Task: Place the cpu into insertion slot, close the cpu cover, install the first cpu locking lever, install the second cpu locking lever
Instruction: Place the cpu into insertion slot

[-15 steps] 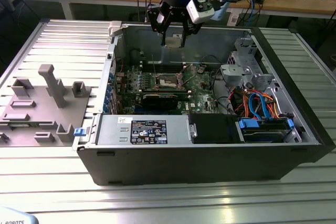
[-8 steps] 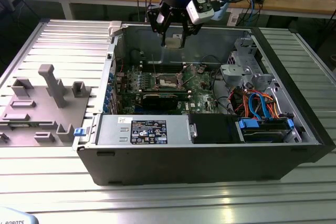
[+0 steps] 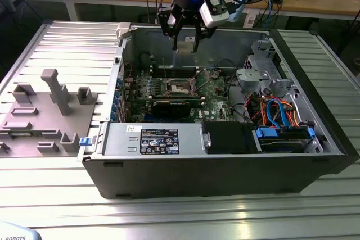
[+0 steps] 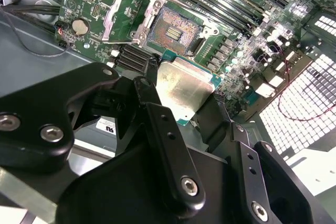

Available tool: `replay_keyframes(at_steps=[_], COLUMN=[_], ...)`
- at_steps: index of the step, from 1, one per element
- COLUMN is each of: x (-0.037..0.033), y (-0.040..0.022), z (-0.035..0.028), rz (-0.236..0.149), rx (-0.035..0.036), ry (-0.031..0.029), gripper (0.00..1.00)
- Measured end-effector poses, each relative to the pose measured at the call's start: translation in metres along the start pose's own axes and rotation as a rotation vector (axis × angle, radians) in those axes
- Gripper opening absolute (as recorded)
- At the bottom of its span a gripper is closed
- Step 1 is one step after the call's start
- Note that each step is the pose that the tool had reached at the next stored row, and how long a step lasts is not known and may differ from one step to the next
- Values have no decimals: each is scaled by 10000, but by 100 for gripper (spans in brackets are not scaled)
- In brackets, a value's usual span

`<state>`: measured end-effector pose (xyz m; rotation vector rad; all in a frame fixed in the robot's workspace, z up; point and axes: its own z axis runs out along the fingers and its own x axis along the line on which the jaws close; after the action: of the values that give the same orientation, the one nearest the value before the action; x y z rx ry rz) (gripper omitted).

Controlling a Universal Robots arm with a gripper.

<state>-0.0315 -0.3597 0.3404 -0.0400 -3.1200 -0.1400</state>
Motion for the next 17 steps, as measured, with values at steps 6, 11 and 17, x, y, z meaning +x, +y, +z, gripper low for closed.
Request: replay_keyframes(at_steps=[6, 11, 17], x=[0, 0, 0], y=[-1, -1, -2], z=[6, 14, 20], rz=[0, 0, 0], rx=[0, 0, 0], ry=[0, 0, 0], gripper=[54, 54, 54])
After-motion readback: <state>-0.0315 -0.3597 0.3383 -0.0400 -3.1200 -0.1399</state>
